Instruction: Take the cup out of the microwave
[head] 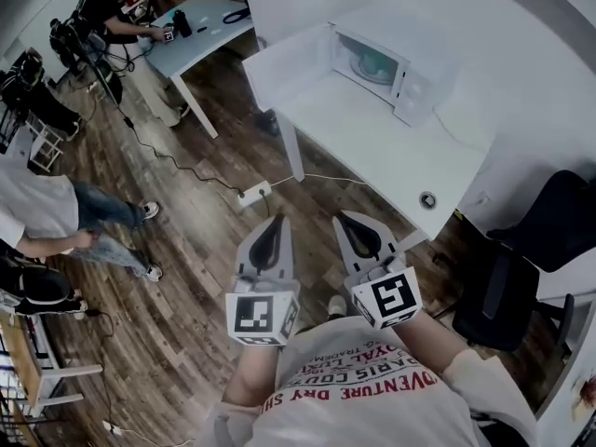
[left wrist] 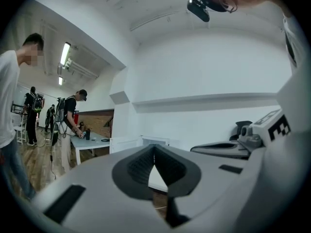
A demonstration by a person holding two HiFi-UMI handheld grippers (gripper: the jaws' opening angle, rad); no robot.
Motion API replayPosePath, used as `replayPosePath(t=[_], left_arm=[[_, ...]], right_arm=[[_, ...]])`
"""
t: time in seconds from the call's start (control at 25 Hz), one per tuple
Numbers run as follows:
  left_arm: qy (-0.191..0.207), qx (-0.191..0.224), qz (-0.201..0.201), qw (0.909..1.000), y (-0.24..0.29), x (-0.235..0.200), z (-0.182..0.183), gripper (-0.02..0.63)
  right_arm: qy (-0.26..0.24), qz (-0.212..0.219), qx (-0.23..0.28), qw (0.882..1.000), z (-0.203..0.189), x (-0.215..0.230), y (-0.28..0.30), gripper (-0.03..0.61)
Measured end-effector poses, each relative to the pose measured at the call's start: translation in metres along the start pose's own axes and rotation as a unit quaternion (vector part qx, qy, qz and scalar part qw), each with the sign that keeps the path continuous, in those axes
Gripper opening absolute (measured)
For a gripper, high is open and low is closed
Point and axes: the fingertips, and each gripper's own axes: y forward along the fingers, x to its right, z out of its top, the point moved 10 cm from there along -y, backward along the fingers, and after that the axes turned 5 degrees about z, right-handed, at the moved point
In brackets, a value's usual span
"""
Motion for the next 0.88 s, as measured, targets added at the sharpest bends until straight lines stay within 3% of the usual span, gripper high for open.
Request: replayPosePath(t=[0.44, 0.68, 0.88], left_arm=[[0.005, -0.003, -0.053, 0.9986, 0.107, 0.006, 0.001, 0.008], [0.007, -0.003, -0.106, 0.9943, 0.182, 0.001, -0.001, 0.008], [0.008, -0.003, -0.17, 0.9854, 0.259, -0.022, 0.001, 0.008]], right_arm=[[0.014, -0.063, -0.012, 0.998, -0.012, 0.08, 0.03, 0.011], [0.015, -0.112, -0.02, 0.993, -0.018, 0.126, 0.064, 0.011], [0.023, -0.174, -0.024, 0.984, -0.018, 0.163, 0.11, 0.011]])
